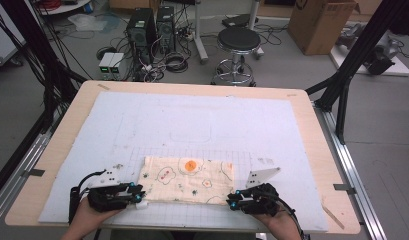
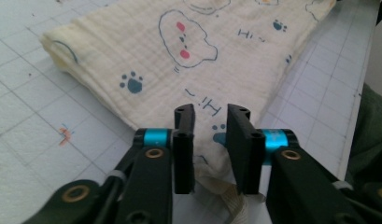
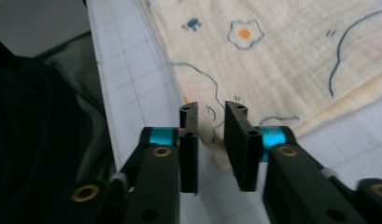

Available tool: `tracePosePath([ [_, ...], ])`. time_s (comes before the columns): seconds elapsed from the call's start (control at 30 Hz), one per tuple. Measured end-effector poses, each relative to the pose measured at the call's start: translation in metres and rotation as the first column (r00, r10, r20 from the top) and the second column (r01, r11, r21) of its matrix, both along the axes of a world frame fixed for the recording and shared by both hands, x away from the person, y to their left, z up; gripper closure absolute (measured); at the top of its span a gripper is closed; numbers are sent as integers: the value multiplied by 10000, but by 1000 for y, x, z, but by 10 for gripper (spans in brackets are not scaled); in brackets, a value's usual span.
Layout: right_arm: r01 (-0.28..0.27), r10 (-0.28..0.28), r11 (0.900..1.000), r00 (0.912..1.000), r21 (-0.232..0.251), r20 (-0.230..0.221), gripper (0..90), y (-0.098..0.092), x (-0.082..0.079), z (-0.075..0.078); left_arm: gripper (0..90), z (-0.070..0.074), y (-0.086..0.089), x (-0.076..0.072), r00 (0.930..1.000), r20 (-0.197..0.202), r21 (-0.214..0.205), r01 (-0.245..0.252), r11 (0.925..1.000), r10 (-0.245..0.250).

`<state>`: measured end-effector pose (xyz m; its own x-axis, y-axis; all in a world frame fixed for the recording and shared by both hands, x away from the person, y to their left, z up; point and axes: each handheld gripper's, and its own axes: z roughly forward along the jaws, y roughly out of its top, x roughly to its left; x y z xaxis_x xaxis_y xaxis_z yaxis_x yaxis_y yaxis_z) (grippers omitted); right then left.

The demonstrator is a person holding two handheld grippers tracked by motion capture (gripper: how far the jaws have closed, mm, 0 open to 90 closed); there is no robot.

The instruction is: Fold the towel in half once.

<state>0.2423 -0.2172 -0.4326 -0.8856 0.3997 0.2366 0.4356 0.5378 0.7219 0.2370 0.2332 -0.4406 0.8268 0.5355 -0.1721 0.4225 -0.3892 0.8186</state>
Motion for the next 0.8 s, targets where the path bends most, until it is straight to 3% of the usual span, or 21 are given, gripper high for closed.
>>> tracePosePath([
  [0.2, 273, -303, 9952, 9991, 937, 302, 594, -6, 2, 10, 613, 3, 0, 0, 9997, 242, -232, -54, 9997, 59],
  [0.37, 713, -765, 9909, 9962, 1145, 415, 576, -7, 9, 15, 586, 8, -6, 6, 9991, 394, -254, -148, 9996, 158],
  [0.53, 958, -1014, 9877, 9940, 1238, 399, 610, -4, 21, 21, 622, 13, -16, 14, 9984, 475, -218, -306, 9993, 316],
  [0.7, 1017, -1121, 9843, 9915, 1446, 660, 717, 2, 34, 29, 712, 18, -29, 25, 9972, 606, -178, -425, 9989, 435],
  [0.8, 1078, -1193, 9840, 9900, 1418, 757, 781, 8, 43, 33, 776, 23, -34, 34, 9965, 650, -373, -501, 9980, 524],
])
